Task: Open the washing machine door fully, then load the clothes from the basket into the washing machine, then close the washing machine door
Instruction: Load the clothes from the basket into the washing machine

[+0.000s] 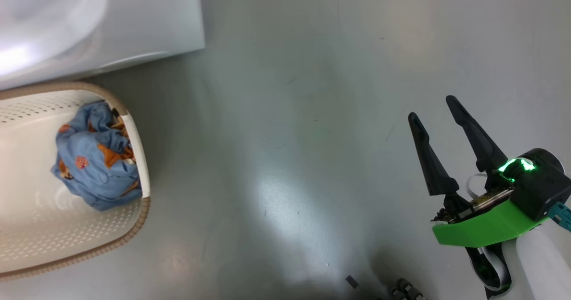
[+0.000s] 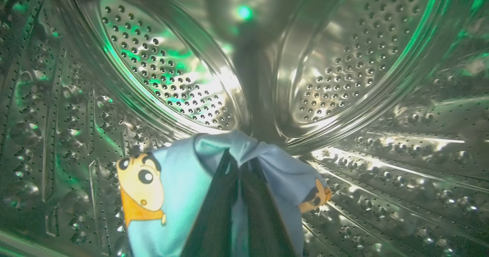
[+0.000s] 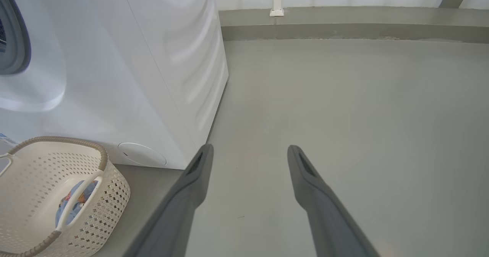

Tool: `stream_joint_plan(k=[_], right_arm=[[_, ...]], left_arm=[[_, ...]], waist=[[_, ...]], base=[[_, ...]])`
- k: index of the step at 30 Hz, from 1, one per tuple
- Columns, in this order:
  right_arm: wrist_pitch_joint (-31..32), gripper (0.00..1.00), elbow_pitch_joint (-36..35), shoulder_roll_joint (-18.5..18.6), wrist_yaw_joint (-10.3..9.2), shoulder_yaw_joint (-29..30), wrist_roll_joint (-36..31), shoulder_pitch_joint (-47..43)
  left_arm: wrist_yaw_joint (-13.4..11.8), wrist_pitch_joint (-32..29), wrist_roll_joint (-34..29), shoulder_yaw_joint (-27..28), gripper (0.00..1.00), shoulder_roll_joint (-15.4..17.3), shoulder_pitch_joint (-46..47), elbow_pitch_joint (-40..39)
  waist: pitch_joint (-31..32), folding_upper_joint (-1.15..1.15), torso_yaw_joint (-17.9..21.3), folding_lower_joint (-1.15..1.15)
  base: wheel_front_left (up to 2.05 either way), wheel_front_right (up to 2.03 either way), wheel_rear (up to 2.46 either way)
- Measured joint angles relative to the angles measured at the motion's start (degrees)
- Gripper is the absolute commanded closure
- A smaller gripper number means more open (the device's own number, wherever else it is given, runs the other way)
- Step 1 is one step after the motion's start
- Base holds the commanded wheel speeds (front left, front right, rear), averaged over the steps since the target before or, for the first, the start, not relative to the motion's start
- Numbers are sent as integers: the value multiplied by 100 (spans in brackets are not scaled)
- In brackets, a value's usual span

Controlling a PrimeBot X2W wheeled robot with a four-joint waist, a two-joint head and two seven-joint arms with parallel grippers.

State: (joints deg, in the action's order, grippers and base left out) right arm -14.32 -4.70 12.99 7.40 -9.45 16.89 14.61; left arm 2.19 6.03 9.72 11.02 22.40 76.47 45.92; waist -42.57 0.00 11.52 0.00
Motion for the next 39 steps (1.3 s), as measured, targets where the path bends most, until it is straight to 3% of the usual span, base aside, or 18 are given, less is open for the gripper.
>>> stream_joint_plan(k=[9,22,23,24,32,39], right_arm=[[0,0,2,0,0,-59,44,59],[0,0,-8,5,0,-79,43,58],[0,0,-8,8,0,-81,43,58],[0,0,-8,10,0,-82,43,59],[0,0,29,16,0,-74,43,71],[0,0,45,46,0,-24,34,72]], left_arm=[[-129,7,-196,-160,100,358,628,912],[-58,234,-292,-499,98,368,1114,1625],[-57,265,-293,-513,61,366,1154,1681],[-60,320,-299,-534,0,367,1168,1705],[-75,537,-304,-592,0,349,1276,2062],[-41,771,-181,-573,0,129,1159,2212]], waist=[[-159,0,196,0],[-255,0,161,0],[-260,0,159,0],[-262,0,158,0],[-201,0,132,0],[59,0,11,0]], base=[[0,0,0],[0,0,0],[0,0,0],[0,0,0],[0,0,0],[0,0,0]])
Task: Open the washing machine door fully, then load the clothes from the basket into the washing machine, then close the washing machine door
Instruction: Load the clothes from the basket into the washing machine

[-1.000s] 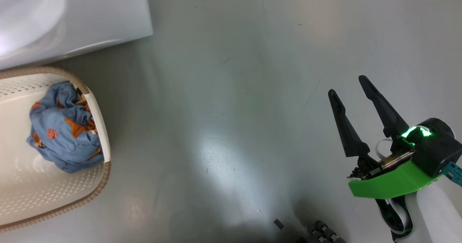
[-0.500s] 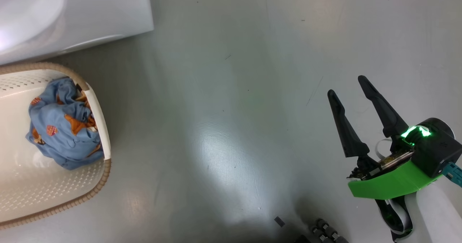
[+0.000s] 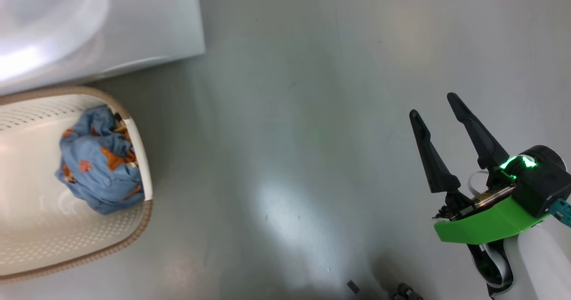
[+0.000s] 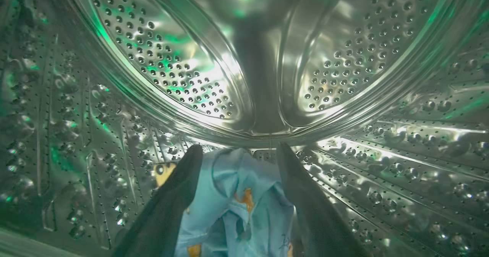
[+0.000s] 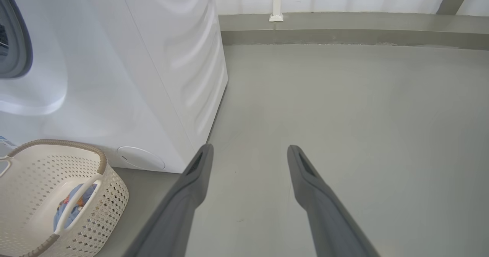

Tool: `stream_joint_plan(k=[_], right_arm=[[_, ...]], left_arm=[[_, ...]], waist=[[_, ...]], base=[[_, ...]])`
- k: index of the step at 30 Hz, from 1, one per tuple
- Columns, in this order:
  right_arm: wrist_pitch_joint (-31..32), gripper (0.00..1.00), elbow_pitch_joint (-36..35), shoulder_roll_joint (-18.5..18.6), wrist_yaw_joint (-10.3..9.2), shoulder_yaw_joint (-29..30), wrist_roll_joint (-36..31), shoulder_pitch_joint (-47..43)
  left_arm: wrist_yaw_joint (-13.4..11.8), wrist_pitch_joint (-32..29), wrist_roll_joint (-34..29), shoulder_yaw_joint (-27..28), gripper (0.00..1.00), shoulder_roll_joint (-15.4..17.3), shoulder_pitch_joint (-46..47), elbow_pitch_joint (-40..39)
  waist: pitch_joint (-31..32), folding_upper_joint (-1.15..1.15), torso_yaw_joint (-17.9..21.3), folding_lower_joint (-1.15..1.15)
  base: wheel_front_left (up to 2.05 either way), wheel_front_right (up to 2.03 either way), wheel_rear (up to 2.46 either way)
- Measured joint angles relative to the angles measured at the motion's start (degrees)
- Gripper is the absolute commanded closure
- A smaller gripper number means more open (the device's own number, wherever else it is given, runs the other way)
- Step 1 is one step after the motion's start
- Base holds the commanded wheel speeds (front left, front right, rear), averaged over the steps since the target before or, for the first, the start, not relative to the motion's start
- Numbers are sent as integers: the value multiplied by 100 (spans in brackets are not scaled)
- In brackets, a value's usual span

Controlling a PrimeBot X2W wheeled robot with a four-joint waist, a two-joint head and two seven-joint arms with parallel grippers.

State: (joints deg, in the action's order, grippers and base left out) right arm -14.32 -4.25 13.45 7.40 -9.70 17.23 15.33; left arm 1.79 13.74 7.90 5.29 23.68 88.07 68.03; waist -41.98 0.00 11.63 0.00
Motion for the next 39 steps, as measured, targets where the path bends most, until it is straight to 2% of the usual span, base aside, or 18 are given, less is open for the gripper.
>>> stream_joint_plan(k=[3,7,12,18,29,36,39], right_arm=[[0,0,32,32,0,2,-24,-2],[0,0,76,54,0,1,-67,-21],[-1,0,207,94,0,91,-145,-179],[-1,0,332,92,0,176,-260,-482],[9,0,413,-42,0,310,-357,-931],[142,0,372,-161,0,352,-472,-1258],[165,0,339,-272,0,342,-505,-1422]], left_arm=[[20,48,112,74,0,-30,-285,11],[207,89,244,114,0,-40,-687,10],[457,90,428,134,0,-269,-1499,-658],[555,90,549,16,0,-482,-2560,-1322],[555,90,1335,-487,0,-633,-4858,-2996],[544,90,1661,-434,0,-694,-6421,-4096],[445,89,1664,-304,0,-762,-7109,-4645]], waist=[[164,0,-57,0],[411,0,-143,0],[831,0,-303,0],[1325,0,-464,0],[2360,0,-674,0],[3032,0,-734,0],[3305,0,-749,0]], base=[[0,0,0],[0,0,0],[0,0,0],[0,0,0],[0,0,0],[0,0,0],[0,0,0]])
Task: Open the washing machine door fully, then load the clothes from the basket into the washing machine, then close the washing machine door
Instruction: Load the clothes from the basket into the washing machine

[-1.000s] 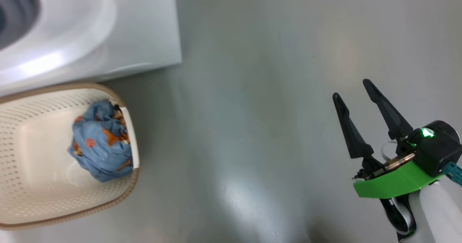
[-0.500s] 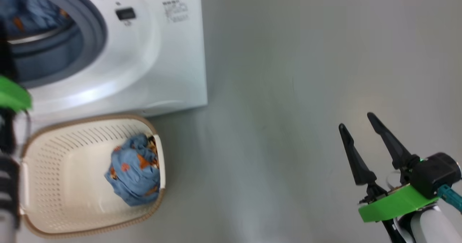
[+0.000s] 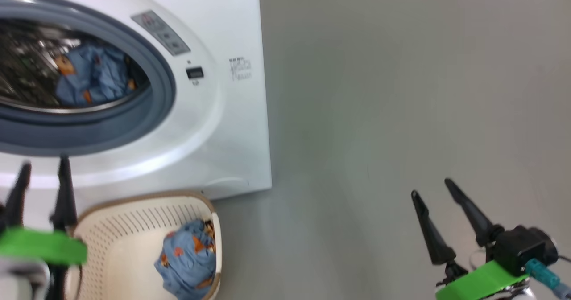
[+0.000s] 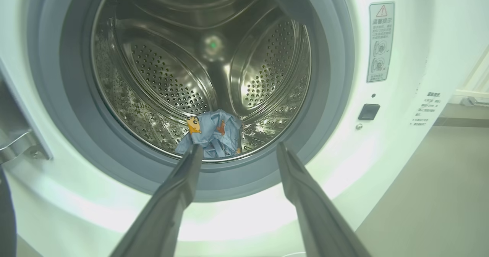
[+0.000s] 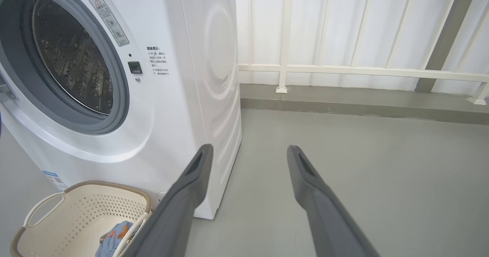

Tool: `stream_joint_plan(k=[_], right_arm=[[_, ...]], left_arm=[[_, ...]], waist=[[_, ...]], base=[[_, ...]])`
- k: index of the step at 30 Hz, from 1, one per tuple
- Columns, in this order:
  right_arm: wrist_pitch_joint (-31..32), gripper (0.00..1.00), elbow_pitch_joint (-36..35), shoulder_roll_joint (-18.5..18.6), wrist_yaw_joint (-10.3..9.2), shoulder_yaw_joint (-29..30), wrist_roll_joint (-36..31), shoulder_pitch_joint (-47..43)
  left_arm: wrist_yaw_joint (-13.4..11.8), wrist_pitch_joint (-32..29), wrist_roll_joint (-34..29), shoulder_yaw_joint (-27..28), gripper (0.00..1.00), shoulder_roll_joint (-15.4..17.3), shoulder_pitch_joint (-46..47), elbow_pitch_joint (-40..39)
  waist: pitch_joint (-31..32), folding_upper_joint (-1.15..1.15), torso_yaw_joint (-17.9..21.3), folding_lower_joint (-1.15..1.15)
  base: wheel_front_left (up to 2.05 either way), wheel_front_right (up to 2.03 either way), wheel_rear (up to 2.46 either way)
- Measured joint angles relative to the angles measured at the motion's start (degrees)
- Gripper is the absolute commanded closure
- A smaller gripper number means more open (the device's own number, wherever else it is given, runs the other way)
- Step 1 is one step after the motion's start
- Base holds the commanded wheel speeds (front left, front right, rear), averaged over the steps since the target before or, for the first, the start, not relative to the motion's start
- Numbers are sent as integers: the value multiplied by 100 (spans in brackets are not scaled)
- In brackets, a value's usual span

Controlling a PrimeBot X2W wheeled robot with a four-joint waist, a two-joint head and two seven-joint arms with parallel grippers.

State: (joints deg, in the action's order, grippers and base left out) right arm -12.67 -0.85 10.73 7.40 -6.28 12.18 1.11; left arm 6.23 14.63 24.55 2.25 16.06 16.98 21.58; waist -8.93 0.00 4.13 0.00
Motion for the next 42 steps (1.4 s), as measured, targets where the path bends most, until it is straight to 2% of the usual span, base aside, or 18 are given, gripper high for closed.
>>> stream_joint_plan(k=[7,19,27,32,42], right_arm=[[110,0,-32,-144,0,-71,-102,-371],[158,0,-171,-282,0,-65,-104,-552],[149,0,-151,-335,0,-77,-104,-617],[125,0,-137,-368,0,-41,-153,-617],[96,0,-144,-407,0,75,-170,-617]], left_arm=[[-101,0,45,330,0,-425,-1501,-1013],[-81,0,-403,322,0,-1074,-2393,-1879],[31,0,-678,285,0,-1156,-2569,-2043],[69,0,-901,79,0,-1150,-2725,-2137],[109,0,-912,126,0,-1201,-2769,-2206]], waist=[[574,0,-26,0],[1007,0,-68,0],[1033,0,45,0],[1039,0,89,0],[1044,0,73,0]], base=[[0,0,0],[0,0,0],[0,0,0],[0,0,0],[0,0,0]])
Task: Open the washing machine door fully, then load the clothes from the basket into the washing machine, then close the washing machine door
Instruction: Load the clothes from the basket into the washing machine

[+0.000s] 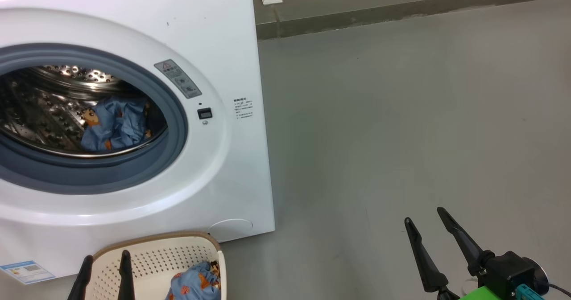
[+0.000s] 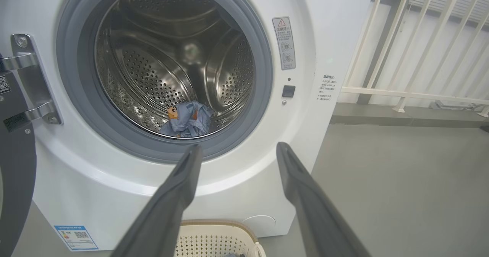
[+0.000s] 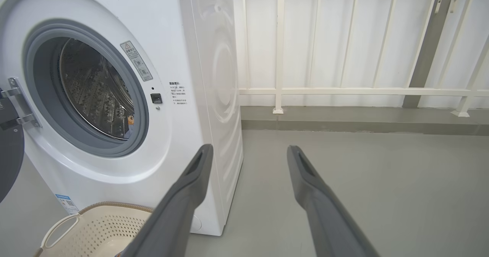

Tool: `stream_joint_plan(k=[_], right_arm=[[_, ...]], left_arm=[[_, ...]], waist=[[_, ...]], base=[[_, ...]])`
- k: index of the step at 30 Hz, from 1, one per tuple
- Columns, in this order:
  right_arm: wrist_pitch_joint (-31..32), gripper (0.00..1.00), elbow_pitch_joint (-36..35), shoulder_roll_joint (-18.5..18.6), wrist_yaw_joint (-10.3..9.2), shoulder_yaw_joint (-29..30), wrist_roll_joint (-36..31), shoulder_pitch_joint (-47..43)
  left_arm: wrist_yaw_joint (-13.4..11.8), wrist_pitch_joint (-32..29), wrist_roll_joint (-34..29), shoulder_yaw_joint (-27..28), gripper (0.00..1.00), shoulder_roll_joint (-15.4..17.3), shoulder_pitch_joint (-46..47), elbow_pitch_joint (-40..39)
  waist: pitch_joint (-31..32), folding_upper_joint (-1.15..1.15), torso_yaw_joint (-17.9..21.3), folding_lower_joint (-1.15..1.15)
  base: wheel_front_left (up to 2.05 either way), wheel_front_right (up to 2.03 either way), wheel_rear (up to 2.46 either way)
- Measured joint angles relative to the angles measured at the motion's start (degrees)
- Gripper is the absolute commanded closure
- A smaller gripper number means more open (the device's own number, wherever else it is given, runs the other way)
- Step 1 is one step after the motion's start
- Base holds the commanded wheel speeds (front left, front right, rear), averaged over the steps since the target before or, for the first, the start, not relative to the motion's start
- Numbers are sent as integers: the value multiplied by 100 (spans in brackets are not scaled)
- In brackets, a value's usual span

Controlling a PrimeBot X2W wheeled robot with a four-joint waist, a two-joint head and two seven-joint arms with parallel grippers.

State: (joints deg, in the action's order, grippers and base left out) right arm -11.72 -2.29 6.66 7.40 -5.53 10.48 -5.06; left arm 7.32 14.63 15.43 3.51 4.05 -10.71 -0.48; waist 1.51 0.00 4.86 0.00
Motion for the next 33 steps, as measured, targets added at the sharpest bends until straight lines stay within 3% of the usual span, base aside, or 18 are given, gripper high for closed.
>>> stream_joint_plan(k=[33], right_arm=[[4,0,9,8,0,-51,-27,1]], left_arm=[[0,0,-104,120,0,-133,2,55]], waist=[[-153,0,-122,0]], base=[[0,0,0]])
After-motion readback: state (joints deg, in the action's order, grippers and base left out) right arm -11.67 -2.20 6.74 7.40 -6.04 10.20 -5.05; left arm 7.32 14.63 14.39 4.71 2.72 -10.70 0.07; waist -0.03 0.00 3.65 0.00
